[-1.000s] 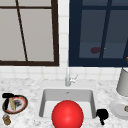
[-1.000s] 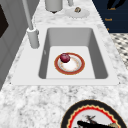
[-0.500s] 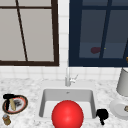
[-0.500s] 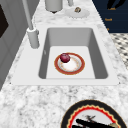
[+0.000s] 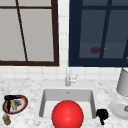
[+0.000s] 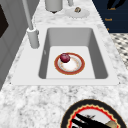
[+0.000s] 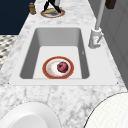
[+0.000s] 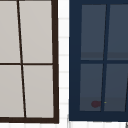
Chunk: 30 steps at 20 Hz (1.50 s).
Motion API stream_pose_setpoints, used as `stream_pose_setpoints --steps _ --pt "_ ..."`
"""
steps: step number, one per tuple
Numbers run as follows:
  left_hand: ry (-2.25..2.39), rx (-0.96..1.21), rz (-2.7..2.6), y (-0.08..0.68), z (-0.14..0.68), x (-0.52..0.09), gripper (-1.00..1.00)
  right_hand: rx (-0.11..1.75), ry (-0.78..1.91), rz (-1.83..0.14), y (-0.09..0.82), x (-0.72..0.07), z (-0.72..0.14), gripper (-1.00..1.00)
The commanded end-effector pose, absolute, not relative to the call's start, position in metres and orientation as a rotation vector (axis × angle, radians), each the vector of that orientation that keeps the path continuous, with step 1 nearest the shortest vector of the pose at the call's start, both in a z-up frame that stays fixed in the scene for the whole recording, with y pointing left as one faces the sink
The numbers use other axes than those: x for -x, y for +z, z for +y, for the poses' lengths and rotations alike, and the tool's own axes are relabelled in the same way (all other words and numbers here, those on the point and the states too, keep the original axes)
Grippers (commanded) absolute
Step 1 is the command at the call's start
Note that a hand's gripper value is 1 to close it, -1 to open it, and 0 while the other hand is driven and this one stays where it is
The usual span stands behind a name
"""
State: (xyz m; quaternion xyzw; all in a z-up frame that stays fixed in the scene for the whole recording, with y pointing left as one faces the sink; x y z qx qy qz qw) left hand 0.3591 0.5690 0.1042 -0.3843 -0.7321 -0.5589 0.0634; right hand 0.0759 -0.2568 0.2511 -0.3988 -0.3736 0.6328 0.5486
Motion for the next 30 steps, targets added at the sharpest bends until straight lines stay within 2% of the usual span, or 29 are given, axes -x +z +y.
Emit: stream_pose_setpoints --steps 1,3,4,5,17,20,30 --pt "-1.697 1.229 -2.244 0.078 0.579 -0.37 -1.0 0.945 1.499 -0.885 0.251 -0.076 -0.257 0.0" --pt "-1.682 1.256 -2.277 0.073 0.584 -0.371 -1.0 0.945 1.499 -0.885 0.251 -0.076 -0.257 0.0" --pt "-1.666 1.276 -2.29 0.071 0.585 -0.372 1.0 0.945 1.499 -0.885 0.251 -0.076 -0.257 0.0" --pt "-1.654 1.33 -2.298 0.073 0.587 -0.372 1.0 0.945 1.499 -0.885 0.251 -0.076 -0.257 0.0" --pt "-1.448 1.398 -2.65 0.081 0.614 -0.382 1.0 0.945 1.499 -0.885 0.251 -0.076 -0.257 0.0" --pt "-1.426 1.453 -2.649 0.099 0.611 -0.387 1.0 0.945 1.499 -0.885 0.251 -0.076 -0.257 0.0" --pt "-1.398 1.444 -2.64 0.15 0.581 -0.388 1.0 0.945 1.499 -0.885 0.251 -0.076 -0.257 0.0"
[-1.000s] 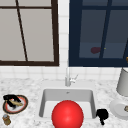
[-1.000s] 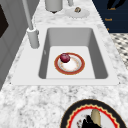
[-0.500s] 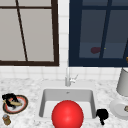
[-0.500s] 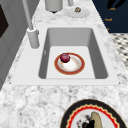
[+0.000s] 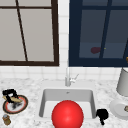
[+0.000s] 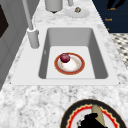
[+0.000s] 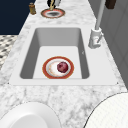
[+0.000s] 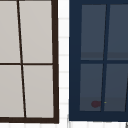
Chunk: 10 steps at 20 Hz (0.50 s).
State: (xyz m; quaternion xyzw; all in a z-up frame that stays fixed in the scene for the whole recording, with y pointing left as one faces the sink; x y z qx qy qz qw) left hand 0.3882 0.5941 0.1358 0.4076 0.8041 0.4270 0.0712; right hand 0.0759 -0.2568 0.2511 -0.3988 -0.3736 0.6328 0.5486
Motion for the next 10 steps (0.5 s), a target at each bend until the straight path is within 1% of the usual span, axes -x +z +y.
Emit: stream_pose_setpoints --steps 1,10 --pt "1.245 -1.287 2.362 0.152 0.577 -0.388 1.0 0.945 1.499 -0.885 0.251 -0.076 -0.257 0.0" --pt "1.314 -1.234 2.39 0.179 0.521 -0.391 1.0 0.945 1.499 -0.885 0.251 -0.076 -0.257 0.0"
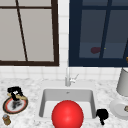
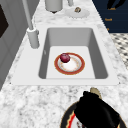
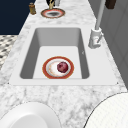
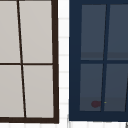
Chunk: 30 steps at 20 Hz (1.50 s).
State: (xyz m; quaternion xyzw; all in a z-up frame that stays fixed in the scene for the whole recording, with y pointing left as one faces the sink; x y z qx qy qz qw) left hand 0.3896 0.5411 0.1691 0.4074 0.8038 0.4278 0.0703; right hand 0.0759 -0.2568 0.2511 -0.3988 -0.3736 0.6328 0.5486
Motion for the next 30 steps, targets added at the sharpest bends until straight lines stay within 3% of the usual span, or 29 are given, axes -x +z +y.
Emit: stream_pose_setpoints --steps 1,19,30 --pt "1.317 -1.226 2.394 0.181 0.514 -0.393 1.0 0.945 1.499 -0.885 0.251 -0.076 -0.257 0.0" --pt "1.3 -1.237 2.407 0.191 0.376 -0.368 1.0 0.945 1.499 -0.885 0.251 -0.076 -0.257 0.0" --pt "1.294 -1.261 2.441 0.152 0.285 -0.363 1.0 0.945 1.499 -0.885 0.251 -0.076 -0.257 0.0"
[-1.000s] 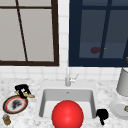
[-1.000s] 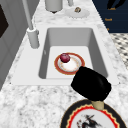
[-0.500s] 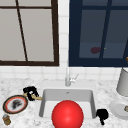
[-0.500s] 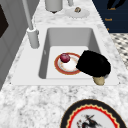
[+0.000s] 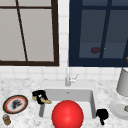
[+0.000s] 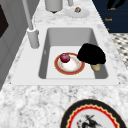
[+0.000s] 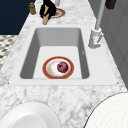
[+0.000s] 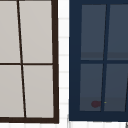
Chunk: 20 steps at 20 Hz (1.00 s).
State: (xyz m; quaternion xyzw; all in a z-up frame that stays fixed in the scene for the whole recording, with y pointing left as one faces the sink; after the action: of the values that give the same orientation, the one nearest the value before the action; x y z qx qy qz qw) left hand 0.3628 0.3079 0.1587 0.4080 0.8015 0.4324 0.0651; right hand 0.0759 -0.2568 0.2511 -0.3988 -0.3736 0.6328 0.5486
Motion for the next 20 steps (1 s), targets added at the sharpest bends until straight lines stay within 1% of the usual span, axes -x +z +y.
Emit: stream_pose_setpoints --steps 1,15,20 --pt "1.295 -1.262 2.441 0.149 0.277 -0.363 1.0 0.945 1.499 -0.885 0.251 -0.076 -0.257 0.0" --pt "1.299 -1.275 2.444 0.111 0.164 -0.363 1.0 0.945 1.499 -0.885 0.251 -0.076 -0.257 0.0" --pt "1.294 -1.284 2.449 0.07 0.122 -0.364 1.0 0.945 1.499 -0.885 0.251 -0.076 -0.257 0.0"
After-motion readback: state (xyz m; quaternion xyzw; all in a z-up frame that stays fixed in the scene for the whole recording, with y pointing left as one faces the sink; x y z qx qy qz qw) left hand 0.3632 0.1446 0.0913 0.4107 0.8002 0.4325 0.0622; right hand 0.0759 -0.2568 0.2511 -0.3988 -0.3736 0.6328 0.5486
